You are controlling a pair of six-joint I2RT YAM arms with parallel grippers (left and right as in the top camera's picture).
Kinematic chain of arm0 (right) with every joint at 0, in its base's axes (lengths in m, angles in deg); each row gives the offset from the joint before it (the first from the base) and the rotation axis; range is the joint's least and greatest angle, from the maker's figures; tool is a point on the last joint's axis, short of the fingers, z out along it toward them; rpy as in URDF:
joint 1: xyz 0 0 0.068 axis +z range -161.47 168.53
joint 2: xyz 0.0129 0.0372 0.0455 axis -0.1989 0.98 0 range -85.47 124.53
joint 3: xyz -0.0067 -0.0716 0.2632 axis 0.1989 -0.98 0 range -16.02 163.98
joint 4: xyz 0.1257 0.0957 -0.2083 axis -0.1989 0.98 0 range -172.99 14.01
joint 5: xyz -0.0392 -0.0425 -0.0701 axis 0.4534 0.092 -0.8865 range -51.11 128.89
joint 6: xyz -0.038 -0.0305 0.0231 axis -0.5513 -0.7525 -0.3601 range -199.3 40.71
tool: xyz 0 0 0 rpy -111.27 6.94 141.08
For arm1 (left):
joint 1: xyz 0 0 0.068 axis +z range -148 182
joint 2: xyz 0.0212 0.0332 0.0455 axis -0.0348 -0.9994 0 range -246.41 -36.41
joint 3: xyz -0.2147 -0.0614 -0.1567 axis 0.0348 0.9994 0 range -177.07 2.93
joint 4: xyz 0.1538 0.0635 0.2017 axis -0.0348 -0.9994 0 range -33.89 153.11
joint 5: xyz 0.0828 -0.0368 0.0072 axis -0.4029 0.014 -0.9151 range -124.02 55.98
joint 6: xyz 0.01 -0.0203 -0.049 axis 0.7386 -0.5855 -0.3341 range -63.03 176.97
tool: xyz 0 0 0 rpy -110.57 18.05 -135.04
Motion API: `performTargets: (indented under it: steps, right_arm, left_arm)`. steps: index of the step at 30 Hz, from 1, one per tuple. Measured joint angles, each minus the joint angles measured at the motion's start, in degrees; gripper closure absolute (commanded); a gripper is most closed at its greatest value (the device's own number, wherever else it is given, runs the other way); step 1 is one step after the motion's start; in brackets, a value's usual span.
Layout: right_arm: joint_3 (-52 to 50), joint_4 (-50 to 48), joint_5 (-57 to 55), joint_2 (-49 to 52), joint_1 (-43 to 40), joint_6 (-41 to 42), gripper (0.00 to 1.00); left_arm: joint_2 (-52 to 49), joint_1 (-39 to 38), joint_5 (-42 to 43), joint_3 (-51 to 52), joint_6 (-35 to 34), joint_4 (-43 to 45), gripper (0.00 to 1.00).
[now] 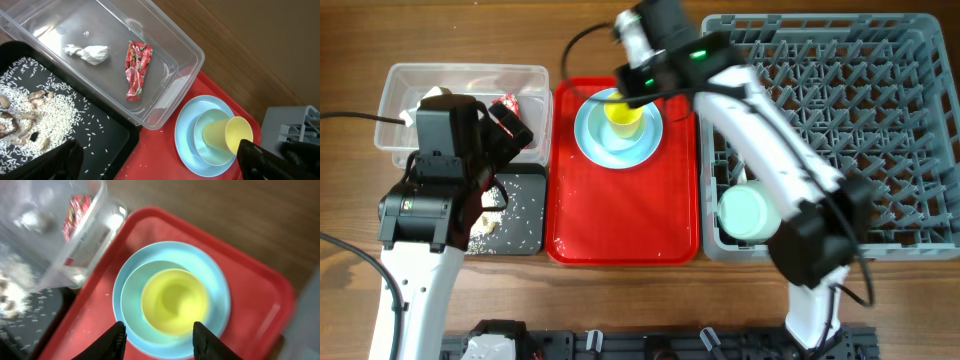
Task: Sort waste into correct bins and load items into the dishwasher rack
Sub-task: 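Reach the right gripper to the yellow cup and grasp it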
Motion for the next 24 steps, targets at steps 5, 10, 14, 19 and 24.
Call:
performTargets:
  steps: [5, 10, 14, 19, 24]
  right_arm:
    - [0.0, -1.27, -3.34, 5.38, 3.34, -1.36, 0.6]
    - [0.0, -1.99, -5.27, 9.51, 3.37, -1.77, 0.64]
    - [0.0, -1.9, -5.9, 11.91, 3.39, -1.97, 0.75]
    - [0.0, -1.84, -6.08, 12.13, 3.39, -2.21, 0.76]
    - [0.0, -1.95, -6.23, 12.02, 3.39, -2.21, 0.75]
  left_arm:
    - [0.0, 0.0, 0.0, 0.0, 0.0, 0.0, 0.0]
    - [0.0, 0.0, 0.0, 0.0, 0.0, 0.0, 0.0]
    - [0.0, 0.0, 0.0, 0.0, 0.0, 0.0, 0.0]
    - [0.0, 0.0, 0.0, 0.0, 0.0, 0.0, 0.0]
    - [0.0, 0.0, 0.0, 0.0, 0.0, 0.0, 0.0]
